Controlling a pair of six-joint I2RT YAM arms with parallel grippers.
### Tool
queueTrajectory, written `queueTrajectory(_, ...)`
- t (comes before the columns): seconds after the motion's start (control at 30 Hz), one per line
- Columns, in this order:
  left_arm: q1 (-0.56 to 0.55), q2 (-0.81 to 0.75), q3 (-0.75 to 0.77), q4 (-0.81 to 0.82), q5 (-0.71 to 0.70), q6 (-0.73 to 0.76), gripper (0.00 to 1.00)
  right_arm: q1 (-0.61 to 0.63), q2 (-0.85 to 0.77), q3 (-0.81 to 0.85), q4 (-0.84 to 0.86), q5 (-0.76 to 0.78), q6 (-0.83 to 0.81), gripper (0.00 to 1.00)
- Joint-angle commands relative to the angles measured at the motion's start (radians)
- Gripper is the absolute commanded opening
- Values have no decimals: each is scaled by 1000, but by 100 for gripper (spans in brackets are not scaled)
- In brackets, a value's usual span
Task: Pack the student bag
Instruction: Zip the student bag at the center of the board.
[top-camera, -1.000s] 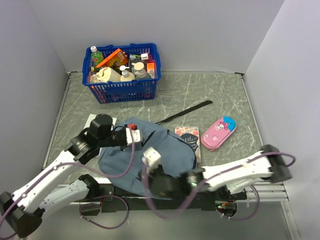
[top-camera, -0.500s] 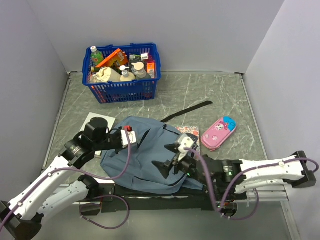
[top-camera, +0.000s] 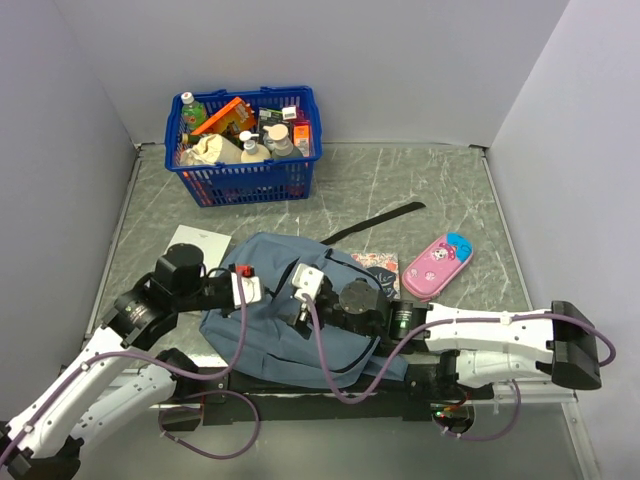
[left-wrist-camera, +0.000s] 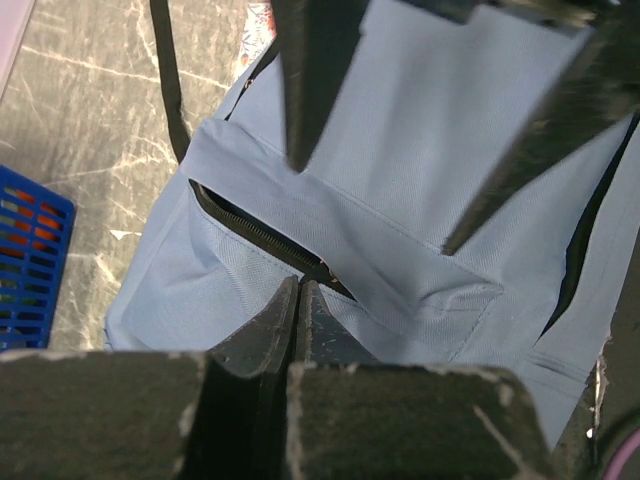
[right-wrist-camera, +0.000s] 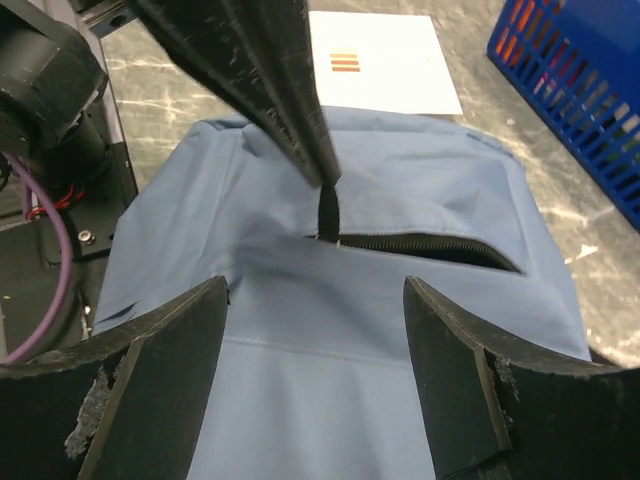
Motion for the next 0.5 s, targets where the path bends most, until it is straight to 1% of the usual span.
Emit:
queueTrajectory(0.0, 3, -27, 25, 12, 52, 49, 1, -26, 39, 83, 108, -119, -61, 77)
queueTrajectory(0.13, 4, -32, 23, 4, 66, 81, 1, -41, 102, 117, 122, -152, -89, 75)
queueTrajectory(0.2, 4, -33, 22, 4, 66, 89, 1, -60, 142, 132, 130, -198, -91, 73)
queueTrajectory(0.4, 5, -47, 35, -10, 66, 110, 1, -83, 209, 149, 133, -242, -78, 64)
queueTrajectory(0.43, 3, -52, 32, -10, 66, 112, 1, -84, 209, 147, 137, -242, -77, 58)
queueTrajectory(0.47, 4, -55, 32, -10, 66, 112, 1, -86, 211, 147, 137, -242, -74, 55)
